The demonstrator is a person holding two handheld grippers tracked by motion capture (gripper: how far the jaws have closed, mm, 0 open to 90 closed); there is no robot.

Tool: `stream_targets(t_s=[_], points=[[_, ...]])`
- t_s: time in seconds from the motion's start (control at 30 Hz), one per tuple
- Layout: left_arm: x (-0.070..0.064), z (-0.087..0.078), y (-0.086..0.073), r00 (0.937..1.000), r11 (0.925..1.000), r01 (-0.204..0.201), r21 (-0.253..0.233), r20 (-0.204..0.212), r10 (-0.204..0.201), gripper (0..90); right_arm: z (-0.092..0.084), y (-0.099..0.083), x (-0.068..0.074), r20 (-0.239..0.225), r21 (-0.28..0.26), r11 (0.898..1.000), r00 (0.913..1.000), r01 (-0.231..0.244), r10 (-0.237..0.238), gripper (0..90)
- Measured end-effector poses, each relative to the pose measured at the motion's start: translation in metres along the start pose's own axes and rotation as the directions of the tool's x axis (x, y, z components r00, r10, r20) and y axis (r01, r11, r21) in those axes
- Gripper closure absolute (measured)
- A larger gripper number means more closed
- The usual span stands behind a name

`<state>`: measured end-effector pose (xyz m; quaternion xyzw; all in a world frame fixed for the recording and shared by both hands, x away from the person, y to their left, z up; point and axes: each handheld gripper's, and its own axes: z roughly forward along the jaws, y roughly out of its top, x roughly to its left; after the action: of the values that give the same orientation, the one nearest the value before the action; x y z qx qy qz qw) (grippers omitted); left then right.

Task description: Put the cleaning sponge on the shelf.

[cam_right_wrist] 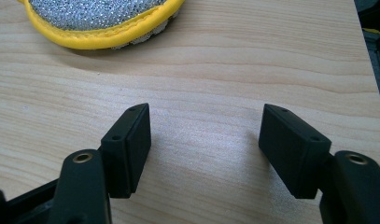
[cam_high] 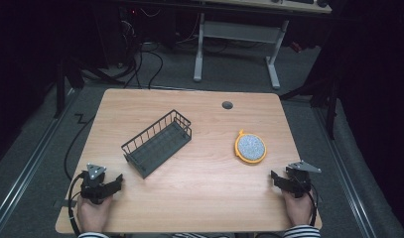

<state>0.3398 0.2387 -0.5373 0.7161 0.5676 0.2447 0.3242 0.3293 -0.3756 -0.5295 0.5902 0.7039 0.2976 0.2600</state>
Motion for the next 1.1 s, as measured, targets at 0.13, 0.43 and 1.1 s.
stream_targets(t_s=[0.13, 0.43, 1.1], points=[[-0.0001, 0.0001, 0.0, 1.0, 1.0, 0.0, 0.0, 0.001, 0.0, 28.7, 0.0001, 0.0, 0.0001, -0.001, -0.001, 1.0, 1.0, 0.002, -0.002, 34.0], [-0.0004, 0.0004, 0.0003, 0.9998, 0.9999, -0.011, 0.003, 0.016, 0.011, 26.9, 0.0001, 0.0, 0.0001, -0.001, -0.001, 1.0, 1.0, 0.003, -0.003, 34.0], [0.0066, 0.0005, 0.0092, 0.992, 0.9986, 0.041, 0.034, 0.118, -0.045, 30.7, 0.0, 0.0, 0.0, -0.003, 0.0, 1.0, 1.0, 0.003, -0.003, 33.8]])
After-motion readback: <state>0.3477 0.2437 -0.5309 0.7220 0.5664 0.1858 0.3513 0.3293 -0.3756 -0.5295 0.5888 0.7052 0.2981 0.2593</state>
